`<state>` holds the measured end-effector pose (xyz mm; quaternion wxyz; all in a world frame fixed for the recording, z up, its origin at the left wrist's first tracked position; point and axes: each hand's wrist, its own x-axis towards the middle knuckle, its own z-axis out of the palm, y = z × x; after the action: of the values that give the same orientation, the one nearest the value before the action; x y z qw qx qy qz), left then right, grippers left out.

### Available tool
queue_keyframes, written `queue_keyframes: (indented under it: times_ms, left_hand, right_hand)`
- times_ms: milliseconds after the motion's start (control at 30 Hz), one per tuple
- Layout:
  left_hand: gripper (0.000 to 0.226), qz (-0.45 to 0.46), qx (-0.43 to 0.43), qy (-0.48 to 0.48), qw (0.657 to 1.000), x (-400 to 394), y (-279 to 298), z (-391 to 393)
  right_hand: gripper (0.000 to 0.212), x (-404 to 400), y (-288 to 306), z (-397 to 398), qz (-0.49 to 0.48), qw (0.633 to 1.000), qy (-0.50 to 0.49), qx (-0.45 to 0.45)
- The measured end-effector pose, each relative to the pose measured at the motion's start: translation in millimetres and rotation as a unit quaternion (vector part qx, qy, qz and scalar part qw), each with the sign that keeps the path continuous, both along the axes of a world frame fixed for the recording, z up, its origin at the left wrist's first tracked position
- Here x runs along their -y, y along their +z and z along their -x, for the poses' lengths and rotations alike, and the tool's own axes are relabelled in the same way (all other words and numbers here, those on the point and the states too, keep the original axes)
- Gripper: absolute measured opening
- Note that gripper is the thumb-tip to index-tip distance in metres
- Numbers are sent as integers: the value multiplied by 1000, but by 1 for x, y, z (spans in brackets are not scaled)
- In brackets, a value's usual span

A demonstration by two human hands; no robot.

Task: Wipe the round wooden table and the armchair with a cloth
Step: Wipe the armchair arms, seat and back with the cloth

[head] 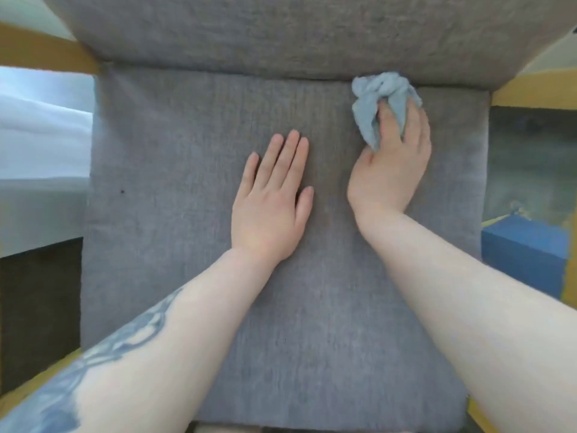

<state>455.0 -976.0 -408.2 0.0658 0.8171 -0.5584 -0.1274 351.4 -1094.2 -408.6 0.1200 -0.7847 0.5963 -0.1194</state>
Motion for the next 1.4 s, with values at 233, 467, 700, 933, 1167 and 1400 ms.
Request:
queue_keyframes:
  times_ms: [233,467,700,933,1167,1400]
  left_hand:
    - [56,-6,-26,31,999,-79,13,-16]
    - [52,14,-35,63,997,-110,17,-50]
    - [62,-16,-1,217,976,-155,17,-89]
    - [64,-47,-11,400,915,-155,15,-90]
    - [61,-35,-20,432,901,-145,10,-103]
    - [58,-39,-28,329,943,-114,10,-123]
  right_hand:
    - [51,11,6,2,-48,867,494,-54]
    - [53,-90,13,-70,-80,971,224,31]
    - [48,-40,10,-124,-30,910,414,-8]
    - [43,-92,14,-159,-55,729,682,30]
    - [47,-151,12,-208,-72,917,386,63]
    - [44,-11,18,-129,-29,928,369,-42]
